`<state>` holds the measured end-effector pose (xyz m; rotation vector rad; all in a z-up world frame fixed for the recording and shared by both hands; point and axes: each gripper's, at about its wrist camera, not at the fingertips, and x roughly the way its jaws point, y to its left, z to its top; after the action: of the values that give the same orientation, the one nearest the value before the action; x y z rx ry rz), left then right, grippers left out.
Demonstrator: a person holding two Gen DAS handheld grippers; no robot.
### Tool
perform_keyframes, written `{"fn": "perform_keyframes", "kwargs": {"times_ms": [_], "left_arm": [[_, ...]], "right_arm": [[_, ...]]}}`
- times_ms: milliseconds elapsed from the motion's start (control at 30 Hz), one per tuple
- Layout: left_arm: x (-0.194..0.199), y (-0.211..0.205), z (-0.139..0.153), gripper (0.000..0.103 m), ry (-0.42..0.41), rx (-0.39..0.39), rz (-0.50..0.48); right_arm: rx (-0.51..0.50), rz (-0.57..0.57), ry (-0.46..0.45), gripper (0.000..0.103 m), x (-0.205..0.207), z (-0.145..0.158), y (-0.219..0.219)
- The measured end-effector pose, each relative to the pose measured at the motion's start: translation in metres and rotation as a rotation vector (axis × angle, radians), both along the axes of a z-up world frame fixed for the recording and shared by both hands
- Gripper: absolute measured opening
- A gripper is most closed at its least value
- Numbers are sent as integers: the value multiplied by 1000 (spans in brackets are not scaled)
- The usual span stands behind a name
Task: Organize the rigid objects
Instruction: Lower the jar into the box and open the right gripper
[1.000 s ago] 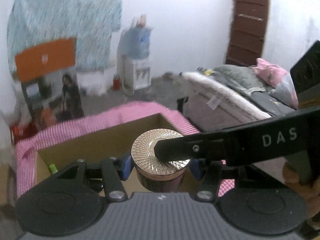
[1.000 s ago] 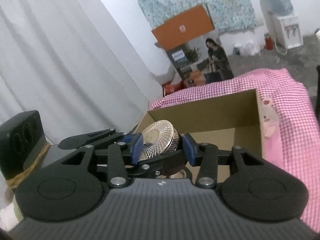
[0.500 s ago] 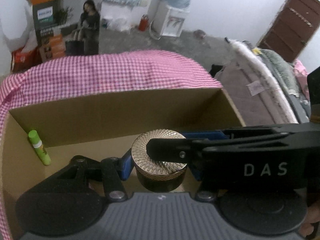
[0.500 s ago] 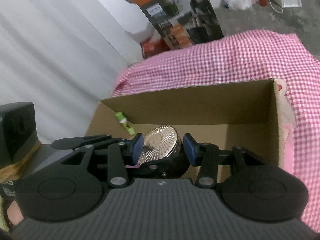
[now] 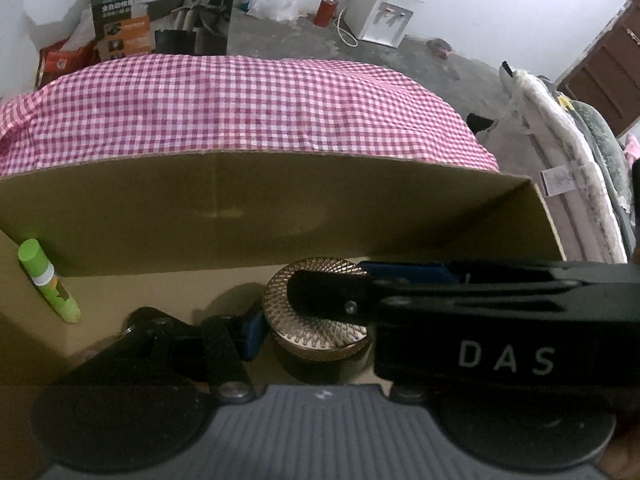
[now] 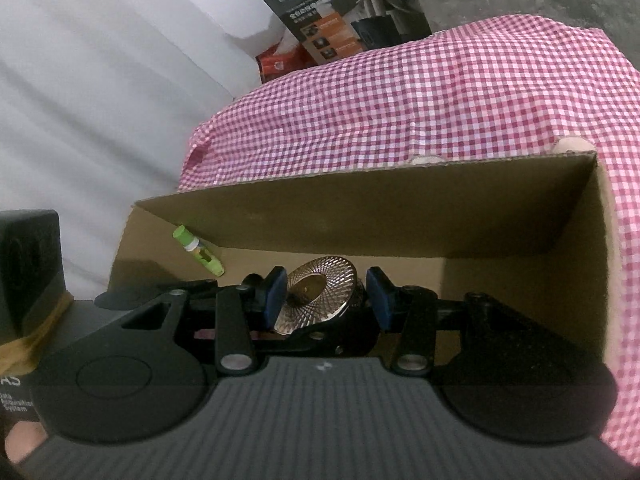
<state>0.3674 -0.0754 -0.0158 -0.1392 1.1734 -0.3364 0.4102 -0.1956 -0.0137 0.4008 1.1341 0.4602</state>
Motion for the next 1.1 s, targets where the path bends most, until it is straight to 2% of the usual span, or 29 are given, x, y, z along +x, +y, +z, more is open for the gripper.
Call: {"fn": "perform_keyframes", "kwargs": {"times_ms": [100, 333, 433, 600, 733, 900, 1100], "left_arm": [[1, 1, -2, 59, 5, -2, 0], [-2, 2, 3, 73, -5, -22, 6], [-7, 2, 12, 80, -11, -36, 12], [-23, 0, 37, 88, -74, -41, -3], [-46, -4, 58, 90, -112, -18, -52], [-82, 0, 83, 92, -179, -17, -87], [-134, 11, 108, 95, -257, -25, -125]], "right_arm": [[1, -2, -2, 44, 2, -4, 1], [33, -8, -27, 48, 2, -2, -1], [34, -12, -70, 51, -4, 9, -3], [58, -40, -182, 60, -27, 41, -15], [119, -81, -285, 69, -61, 72, -34], [176, -133, -417, 79, -122, 102, -63], [242, -177, -491, 83, -199, 112, -93]]}}
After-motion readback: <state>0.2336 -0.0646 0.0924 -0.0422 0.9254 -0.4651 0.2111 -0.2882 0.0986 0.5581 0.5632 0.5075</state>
